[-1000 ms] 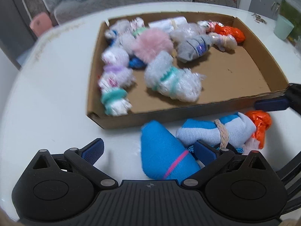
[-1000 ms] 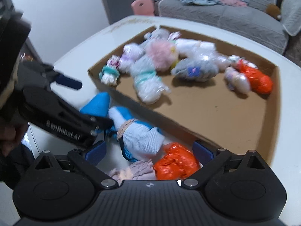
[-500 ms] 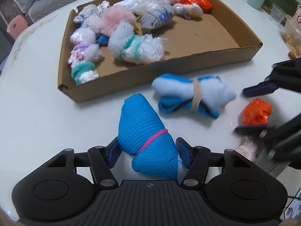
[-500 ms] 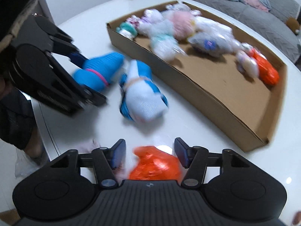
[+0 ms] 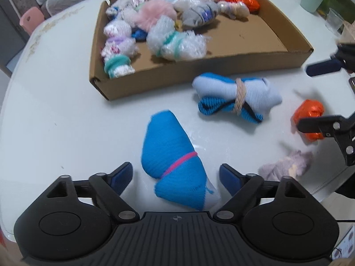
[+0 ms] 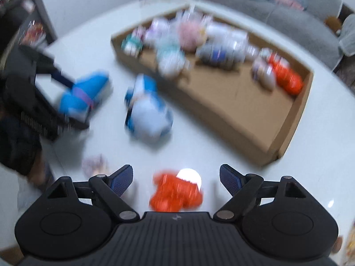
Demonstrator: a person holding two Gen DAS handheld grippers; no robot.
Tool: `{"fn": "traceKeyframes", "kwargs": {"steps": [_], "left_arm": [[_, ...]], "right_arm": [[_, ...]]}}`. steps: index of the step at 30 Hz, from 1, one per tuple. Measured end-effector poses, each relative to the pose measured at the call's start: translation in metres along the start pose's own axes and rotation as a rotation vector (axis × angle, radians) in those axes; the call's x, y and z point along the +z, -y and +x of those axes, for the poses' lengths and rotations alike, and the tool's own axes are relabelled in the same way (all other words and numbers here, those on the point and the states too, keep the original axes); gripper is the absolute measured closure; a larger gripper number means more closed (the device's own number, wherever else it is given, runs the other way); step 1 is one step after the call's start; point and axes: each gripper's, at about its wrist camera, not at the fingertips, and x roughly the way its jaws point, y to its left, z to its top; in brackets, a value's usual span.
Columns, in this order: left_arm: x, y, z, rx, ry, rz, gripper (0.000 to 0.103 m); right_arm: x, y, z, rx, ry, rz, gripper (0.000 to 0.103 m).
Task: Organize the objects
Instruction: 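Grasp the blue sock bundle with left while right grasps blue-white sock bundle, then carry both blue sock bundles into the tray and open both grippers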
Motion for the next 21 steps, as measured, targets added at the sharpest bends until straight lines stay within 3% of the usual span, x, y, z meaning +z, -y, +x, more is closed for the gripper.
{"fn": "traceKeyframes", "kwargs": {"steps": [6,12,14,16,21], "left_arm": [[0.01,-0.009,0.01,0.057,0.022,-0.041,0.008],[0.004,-0.012,0.016,0.067,0.015,-0.033,0.012],[0.002,-0.012,0.013,0.05,0.032,-0.034,0.021],[0.003,-0.013,0.008,0.02,0.044,-0.059,0.043],[0.0,-0.01,0.004,0.02,0.036,-0.047,0.045]], "right_arm": [[0.026,-0.018,0.014,0.062,0.092,-0.077,0.022],[0.039,-0.032,0.054,0.08,0.05,-0.178,0.038],[0.04,-0.031,0.061,0.086,0.035,-0.159,0.049],[0.039,-0.03,0.063,0.089,0.04,-0.154,0.054],[0.039,-0.032,0.052,0.12,0.043,-0.127,0.06]]}}
